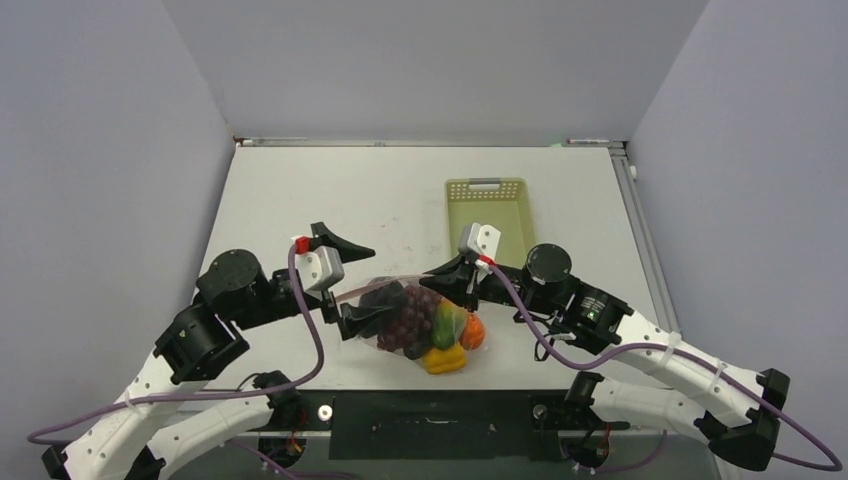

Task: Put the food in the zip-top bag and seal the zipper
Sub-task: Place the zipper food storage bag at the center of the board.

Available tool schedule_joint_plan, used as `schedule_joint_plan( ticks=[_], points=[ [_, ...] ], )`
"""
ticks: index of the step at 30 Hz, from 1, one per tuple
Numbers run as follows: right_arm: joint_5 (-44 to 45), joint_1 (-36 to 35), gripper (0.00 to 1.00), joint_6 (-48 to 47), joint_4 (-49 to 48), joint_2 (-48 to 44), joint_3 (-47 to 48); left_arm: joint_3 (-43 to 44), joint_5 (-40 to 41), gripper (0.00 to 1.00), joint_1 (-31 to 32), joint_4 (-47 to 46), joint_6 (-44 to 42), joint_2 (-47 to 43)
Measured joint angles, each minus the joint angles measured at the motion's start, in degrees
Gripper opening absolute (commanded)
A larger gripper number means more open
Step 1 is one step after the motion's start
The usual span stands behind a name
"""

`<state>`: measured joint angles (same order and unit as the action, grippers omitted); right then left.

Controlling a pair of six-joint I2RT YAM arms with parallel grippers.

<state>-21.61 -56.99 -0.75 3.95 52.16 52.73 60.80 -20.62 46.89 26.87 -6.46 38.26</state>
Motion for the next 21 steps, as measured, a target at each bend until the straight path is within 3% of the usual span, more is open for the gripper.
schedule_joint_plan(
  ticks=[3,14,18,21],
  points=[
    [-2.1,0.0,0.05,0.3,-0.4,0.7,0.3,0.0,-3.5,1.0,0.0,0.0,-0.1,1.3],
    [-6.4,-0.1,0.05,2.4,-1.2,2.1,0.4,-0.4,-8.3,0.74,0.0,-0.1,-0.3,5.6],
    [-7.0,-0.1,0.05,2.8,-1.8,2.1,0.4,-1.2,-9.3,0.6,0.0,-0.1,-0.2,6.6],
    [-7.3,-0.1,0.05,2.9,-1.8,2.1,0.5,-2.2,-9.7,0.4,0.0,0.0,-0.2,7.5]
  ],
)
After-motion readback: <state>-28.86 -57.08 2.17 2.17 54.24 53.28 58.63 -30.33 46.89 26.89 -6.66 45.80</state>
